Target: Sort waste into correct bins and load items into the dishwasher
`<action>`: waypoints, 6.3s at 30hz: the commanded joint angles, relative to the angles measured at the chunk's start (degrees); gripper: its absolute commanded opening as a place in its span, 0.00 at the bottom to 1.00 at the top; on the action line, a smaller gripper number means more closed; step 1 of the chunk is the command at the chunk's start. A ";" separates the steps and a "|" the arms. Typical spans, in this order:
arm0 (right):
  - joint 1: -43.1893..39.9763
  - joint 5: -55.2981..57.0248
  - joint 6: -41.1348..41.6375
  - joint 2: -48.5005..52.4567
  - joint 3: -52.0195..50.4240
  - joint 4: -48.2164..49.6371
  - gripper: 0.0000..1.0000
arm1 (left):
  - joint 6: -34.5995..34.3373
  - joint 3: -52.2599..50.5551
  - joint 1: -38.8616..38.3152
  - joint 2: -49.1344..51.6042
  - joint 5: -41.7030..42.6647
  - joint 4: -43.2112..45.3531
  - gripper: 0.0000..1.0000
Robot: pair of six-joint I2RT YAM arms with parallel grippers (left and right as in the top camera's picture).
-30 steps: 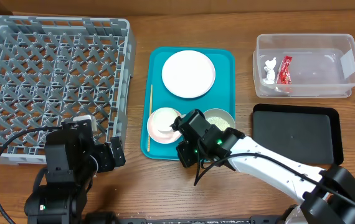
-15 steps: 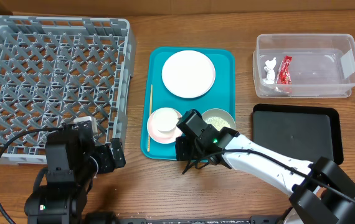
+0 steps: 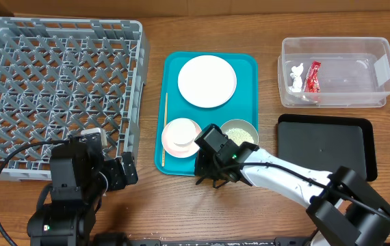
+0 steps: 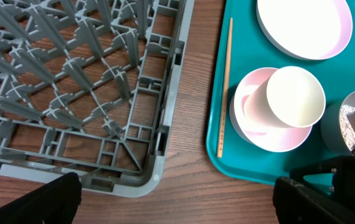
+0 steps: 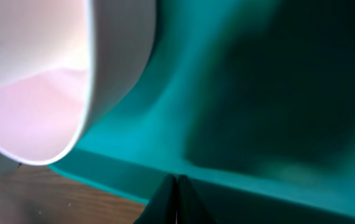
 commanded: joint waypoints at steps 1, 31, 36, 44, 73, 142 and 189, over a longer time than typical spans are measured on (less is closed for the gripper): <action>0.31 1.55 1.31 0.35 -0.48 0.39 0.04 | -0.98 1.31 -0.04 -0.13 0.39 -0.15 1.00; 1.07 3.65 1.31 1.60 -0.48 0.20 0.04 | -0.98 1.31 -0.04 -0.13 0.39 -0.15 1.00; 1.11 3.17 1.31 1.86 -0.48 0.20 0.04 | -0.98 1.31 -0.04 -0.13 0.39 -0.15 1.00; 1.11 1.05 1.33 1.86 -0.48 -0.50 0.04 | -0.96 1.31 -0.04 -0.13 0.39 -0.15 1.00; 1.40 -2.82 4.94 1.86 -0.48 -4.39 0.04 | -0.96 1.31 -0.04 -0.13 0.37 -0.15 1.00; -9.60 14.21 -23.52 3.69 17.79 -22.73 0.54 | -0.98 1.31 -0.04 -0.13 0.00 0.66 1.00; -44.98 -17.97 -39.47 -4.26 25.11 -38.07 0.04 | -0.98 1.31 -0.04 -0.13 -0.02 0.74 1.00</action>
